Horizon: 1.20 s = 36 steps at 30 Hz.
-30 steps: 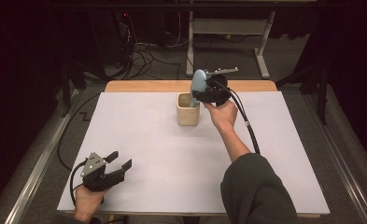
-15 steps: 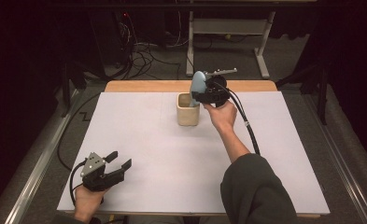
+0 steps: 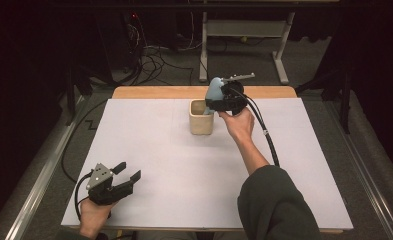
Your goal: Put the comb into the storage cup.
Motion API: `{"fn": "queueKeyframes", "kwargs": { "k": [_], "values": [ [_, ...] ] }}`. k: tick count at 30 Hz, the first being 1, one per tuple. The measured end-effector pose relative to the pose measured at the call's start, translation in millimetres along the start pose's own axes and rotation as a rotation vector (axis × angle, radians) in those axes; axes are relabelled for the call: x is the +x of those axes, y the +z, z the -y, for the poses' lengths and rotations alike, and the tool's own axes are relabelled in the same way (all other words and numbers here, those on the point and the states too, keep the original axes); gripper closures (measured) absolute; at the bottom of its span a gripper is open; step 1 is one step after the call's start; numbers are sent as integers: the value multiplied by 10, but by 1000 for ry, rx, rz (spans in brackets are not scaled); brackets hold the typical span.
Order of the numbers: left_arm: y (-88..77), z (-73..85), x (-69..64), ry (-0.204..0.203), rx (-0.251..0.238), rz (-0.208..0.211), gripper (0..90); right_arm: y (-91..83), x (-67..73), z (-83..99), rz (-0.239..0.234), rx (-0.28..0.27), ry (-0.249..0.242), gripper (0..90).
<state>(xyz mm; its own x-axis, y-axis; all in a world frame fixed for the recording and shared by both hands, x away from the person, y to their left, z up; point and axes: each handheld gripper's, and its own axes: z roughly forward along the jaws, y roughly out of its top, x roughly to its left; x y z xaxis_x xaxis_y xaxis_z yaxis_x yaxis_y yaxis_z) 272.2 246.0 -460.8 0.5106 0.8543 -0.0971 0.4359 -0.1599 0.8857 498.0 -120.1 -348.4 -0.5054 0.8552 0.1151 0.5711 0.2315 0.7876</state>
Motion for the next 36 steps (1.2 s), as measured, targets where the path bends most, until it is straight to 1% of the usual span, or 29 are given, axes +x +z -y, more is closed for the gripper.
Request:
{"fn": "queueKeyframes", "kwargs": {
  "k": [4,10,12,14,18,21,24,28,33,36],
  "values": [
    [-2,0,-2,1,-1,0,357,-8,-8,2,-2,-3,-1,330],
    [2,-2,2,-2,2,-1,357,-15,-27,21,-7,-5,-9,291],
    [-1,-1,0,0,0,-1,357,-31,-41,58,-1,-42,-18,296],
    [-6,-1,0,0,-1,-2,357,-41,-66,81,-7,-31,-9,285],
    [3,-2,1,-2,1,-2,356,-69,-116,138,-12,-48,-2,282],
    [4,-2,-1,-3,1,-4,356,-95,-143,161,-13,-55,-7,271],
    [-1,-2,2,-4,0,-5,356,-125,-142,170,-20,-61,-13,264],
    [3,-2,4,-7,-3,-6,356,-173,-128,177,-23,-70,-32,255],
    [-1,-2,9,-11,-7,-7,356,-210,-137,191,-27,-76,-32,254],
    [1,-2,8,-10,-6,-8,356,-238,-137,204,-28,-81,-41,254]
  ]
}}
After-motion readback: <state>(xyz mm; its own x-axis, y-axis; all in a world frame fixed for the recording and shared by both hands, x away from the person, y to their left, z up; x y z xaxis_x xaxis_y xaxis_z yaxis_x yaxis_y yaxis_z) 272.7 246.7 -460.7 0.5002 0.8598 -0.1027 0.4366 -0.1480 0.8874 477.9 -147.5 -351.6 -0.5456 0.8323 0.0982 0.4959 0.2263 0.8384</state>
